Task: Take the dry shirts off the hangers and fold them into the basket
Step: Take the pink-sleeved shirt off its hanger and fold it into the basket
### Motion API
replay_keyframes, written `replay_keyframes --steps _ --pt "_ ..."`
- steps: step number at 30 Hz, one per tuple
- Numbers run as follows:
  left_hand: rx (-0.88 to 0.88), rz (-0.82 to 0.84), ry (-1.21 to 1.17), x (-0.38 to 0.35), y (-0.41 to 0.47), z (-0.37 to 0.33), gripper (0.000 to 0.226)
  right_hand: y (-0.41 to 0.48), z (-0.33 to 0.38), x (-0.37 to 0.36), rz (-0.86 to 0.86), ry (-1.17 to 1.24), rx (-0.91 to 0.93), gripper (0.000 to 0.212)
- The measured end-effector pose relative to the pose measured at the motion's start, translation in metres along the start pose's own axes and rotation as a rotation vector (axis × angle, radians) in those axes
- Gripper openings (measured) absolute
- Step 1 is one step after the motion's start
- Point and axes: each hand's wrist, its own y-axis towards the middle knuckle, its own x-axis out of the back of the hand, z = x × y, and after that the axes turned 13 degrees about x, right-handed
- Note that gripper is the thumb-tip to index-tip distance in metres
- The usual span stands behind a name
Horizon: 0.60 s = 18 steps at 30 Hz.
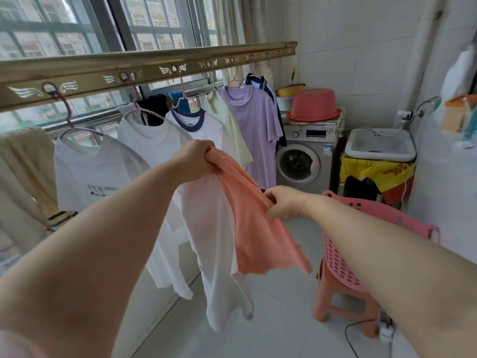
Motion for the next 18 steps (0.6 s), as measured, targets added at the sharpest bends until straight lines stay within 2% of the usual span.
replay_keyframes --steps 4,9,14,16,18 --pt "0.016 -0.054 -0.007 0.006 0.002 0.001 0.020 -0.002 -0.001 -0.002 -0.016 -0.011 -0.029 0.029" --pt "0.046 -0.113 -0.057 0.006 0.005 0.000 0.025 0.003 -0.003 -0.006 -0.058 -0.009 -0.041 0.023" --pt "0.075 -0.182 -0.065 0.009 0.007 -0.002 0.026 0.001 -0.010 -0.011 -0.017 -0.173 -0.024 0.014" --pt "0.083 -0.201 -0.056 0.012 0.009 -0.002 0.028 -0.001 -0.017 -0.015 0.048 -0.260 -0.061 0.010" --pt "0.091 -0.217 -0.049 0.015 0.010 -0.002 0.030 -0.010 -0.020 -0.019 0.300 -0.464 -0.165 0.015"
